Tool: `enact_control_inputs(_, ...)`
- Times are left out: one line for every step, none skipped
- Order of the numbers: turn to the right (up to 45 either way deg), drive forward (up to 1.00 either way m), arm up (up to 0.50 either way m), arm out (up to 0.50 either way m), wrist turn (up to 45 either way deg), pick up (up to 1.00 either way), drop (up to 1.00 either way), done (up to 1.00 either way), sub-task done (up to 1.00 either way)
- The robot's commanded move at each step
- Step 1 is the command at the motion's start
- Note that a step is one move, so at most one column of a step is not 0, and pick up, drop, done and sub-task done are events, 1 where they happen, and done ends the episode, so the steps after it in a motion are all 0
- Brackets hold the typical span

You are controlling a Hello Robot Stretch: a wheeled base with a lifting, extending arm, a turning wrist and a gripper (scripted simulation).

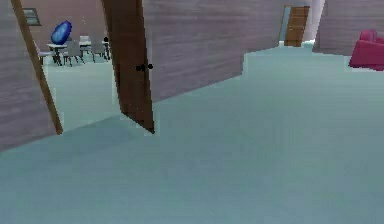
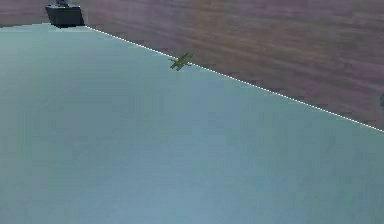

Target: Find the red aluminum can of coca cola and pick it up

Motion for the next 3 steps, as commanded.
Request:
enact_control_inputs(24.0,0.00,0.00,0.00,0.0,0.00,0.00,0.00,0.00)
enact_control_inputs(0.0,1.00,0.00,0.00,0.0,0.00,0.00,0.00,0.00)
enact_control_inputs(0.0,1.00,0.00,0.00,0.0,0.00,0.00,0.00,0.00)
